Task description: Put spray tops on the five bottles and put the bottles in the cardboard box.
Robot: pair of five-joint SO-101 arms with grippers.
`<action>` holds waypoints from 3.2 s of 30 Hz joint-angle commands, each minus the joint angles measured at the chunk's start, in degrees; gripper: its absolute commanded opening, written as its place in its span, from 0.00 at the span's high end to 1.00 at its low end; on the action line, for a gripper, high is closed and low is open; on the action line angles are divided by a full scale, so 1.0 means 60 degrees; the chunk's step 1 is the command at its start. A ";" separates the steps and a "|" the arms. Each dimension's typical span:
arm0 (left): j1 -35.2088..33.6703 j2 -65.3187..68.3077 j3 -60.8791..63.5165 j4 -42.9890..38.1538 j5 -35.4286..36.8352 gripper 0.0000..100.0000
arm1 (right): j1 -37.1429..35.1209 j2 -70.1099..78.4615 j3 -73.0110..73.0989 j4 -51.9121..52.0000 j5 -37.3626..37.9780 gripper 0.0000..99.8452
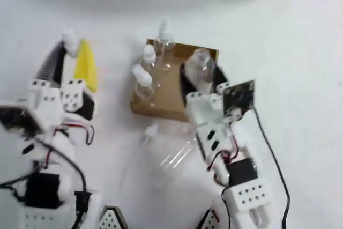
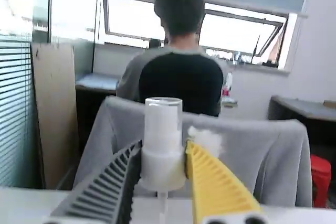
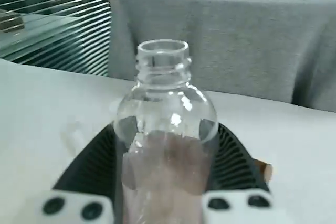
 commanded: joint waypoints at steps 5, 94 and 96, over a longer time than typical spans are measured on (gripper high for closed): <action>0.0491 0.2703 -0.4542 -0.0278 -0.0088 0.98 | -0.1692 -0.1971 0.1143 -0.0198 -0.0029 0.98; 0.5531 -0.1971 0.2388 0.1363 -0.0117 0.98 | -0.2835 -0.4813 0.3282 0.1136 -0.0059 0.98; 0.5546 -0.2264 0.2637 0.1363 -0.0117 0.98 | -0.2835 -0.4813 0.3282 0.1136 -0.0073 0.98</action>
